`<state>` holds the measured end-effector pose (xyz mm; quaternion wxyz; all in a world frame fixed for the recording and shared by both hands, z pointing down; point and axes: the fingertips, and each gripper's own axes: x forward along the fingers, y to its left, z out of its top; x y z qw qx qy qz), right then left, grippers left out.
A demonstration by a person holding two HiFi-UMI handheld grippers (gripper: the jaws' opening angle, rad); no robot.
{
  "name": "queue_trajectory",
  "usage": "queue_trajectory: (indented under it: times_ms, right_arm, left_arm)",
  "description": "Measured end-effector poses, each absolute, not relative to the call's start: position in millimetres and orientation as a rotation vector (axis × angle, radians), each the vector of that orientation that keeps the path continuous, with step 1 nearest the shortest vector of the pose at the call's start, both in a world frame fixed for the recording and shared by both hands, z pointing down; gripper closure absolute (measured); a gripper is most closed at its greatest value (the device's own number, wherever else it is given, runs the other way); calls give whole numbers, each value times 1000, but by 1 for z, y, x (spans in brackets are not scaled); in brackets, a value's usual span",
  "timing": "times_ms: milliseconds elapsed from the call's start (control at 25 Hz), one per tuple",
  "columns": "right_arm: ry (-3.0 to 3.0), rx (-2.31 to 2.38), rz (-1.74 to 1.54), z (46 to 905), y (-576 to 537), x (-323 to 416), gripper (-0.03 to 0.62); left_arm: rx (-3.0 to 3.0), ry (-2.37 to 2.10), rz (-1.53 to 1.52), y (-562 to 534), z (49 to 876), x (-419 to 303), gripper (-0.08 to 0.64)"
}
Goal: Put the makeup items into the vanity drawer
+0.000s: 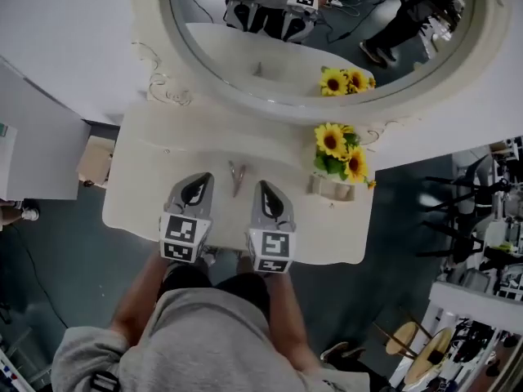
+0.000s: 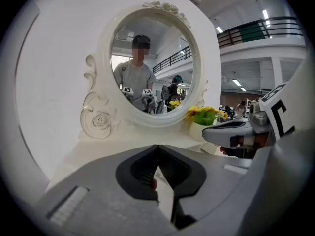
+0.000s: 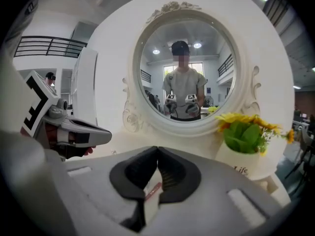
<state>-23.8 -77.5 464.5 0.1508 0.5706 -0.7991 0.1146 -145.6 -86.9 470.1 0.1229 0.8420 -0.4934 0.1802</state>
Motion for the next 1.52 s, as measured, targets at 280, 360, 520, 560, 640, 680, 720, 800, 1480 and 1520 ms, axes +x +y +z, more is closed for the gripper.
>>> queue_trajectory:
  times_ms: [280,360,520,560,640,680,720,800,1480,1520]
  right_arm:
    - [-2291,1480,416,521,-90,-45,586]
    - [-2279,1442,439,538,-92,-49,586]
    - [-2265,1386,459,566,-102,-59,586]
    - [-2260,1373,462,573,-104,-61,586]
    - [-2250,1346,471,586,-106,-63,586]
    - [-2244,1333,476,592,-106,-64,586]
    - [-2240,1323,480,597,-107,-65,586]
    - [-2231,1309,491,607,-108,-66,586]
    - [-2072,1267,639,655,-107,-61,419]
    - [-2068,1260,644,655,-106,-62,419]
  left_arm:
    - [2334,-1495,554,-86,507,-167,549]
    - [2300,-1505,557,-86,518,-171,549]
    - [2253,-1521,555,-90,539,-180,549]
    - [2243,-1525,555,-91,544,-182,549]
    - [2221,-1532,562,-90,554,-186,549]
    - [2210,-1536,565,-89,559,-188,549]
    - [2199,-1539,568,-88,563,-189,549]
    - [2176,-1545,570,-86,571,-193,549]
    - [2109,-1548,593,-79,596,-200,549]
    - [2109,-1548,592,-80,596,-201,549]
